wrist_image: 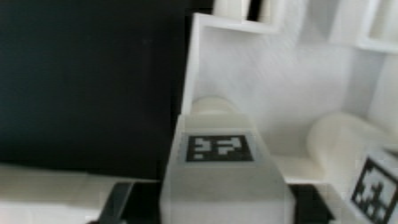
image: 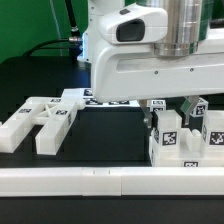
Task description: Assemble chair
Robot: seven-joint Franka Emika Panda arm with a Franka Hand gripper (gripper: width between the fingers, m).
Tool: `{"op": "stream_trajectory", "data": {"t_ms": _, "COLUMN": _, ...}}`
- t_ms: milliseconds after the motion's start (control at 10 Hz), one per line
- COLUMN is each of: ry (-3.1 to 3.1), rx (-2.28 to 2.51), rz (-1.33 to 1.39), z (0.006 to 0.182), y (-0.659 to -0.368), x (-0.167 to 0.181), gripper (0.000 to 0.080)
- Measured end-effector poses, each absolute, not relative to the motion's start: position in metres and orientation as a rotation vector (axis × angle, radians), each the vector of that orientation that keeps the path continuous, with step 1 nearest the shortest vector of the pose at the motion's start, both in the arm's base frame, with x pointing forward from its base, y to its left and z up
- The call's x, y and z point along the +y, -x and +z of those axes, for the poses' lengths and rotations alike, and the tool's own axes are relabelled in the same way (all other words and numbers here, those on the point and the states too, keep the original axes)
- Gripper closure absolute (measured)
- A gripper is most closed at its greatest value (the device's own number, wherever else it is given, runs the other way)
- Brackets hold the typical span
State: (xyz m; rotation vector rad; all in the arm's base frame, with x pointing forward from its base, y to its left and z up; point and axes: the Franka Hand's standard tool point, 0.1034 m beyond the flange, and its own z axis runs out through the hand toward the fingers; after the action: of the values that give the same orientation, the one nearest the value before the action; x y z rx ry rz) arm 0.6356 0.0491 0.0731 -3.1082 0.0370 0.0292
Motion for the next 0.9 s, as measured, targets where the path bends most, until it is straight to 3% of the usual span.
{"op": "stream_trajectory", "data": {"t_ms": 400, "ry": 3.019, "rx": 0.665, "rz": 0.022, "z": 0.0727, "y": -0.6371, "x": 0.0510, "gripper": 0.0509}}
{"op": "stream_trajectory", "data": {"t_ms": 900, "ry": 2.973, "rx": 0.849, "rz": 0.025, "z": 0.0725, "y": -0.6373, "x": 0.0516, "gripper": 0.0499}}
